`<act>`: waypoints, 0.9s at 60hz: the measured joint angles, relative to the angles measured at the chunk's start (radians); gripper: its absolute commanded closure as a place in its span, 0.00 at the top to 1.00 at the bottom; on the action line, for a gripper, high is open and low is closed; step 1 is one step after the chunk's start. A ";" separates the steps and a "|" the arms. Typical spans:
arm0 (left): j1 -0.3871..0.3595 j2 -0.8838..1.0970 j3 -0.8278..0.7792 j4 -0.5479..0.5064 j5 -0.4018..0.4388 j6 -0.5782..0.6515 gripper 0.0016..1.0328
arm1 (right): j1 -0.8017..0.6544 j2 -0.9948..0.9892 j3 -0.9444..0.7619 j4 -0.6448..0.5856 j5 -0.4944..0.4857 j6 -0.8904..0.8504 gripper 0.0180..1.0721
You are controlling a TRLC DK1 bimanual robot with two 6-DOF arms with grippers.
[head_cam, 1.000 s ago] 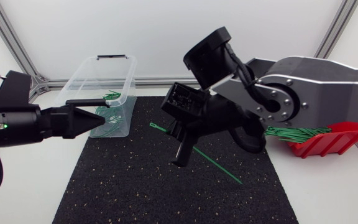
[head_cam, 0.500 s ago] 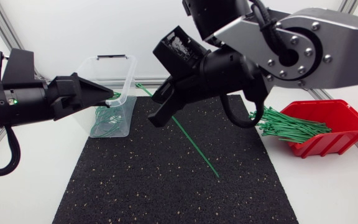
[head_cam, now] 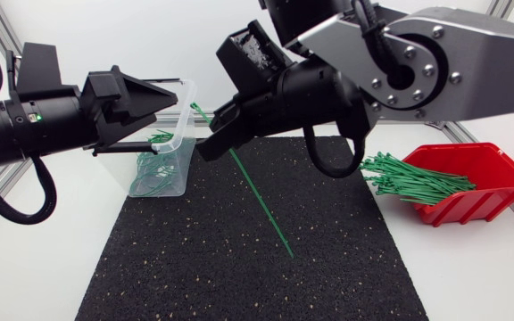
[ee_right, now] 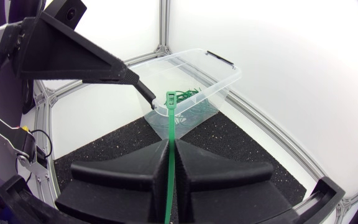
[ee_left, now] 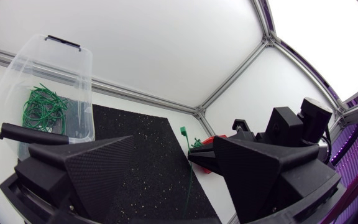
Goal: Take a green cable tie from the red box, thread the tail through the head to close it, then place it in the transparent bin on the left.
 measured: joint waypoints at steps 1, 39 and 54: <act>-0.003 0.001 0.000 0.003 0.000 -0.004 0.84 | 0.000 0.001 0.002 0.002 0.000 0.002 0.06; -0.083 0.041 -0.003 0.119 -0.004 -0.064 0.63 | 0.000 0.001 0.014 0.043 0.003 0.056 0.07; -0.097 0.072 -0.003 0.153 -0.008 -0.068 0.57 | 0.013 0.001 0.014 0.043 0.003 0.069 0.07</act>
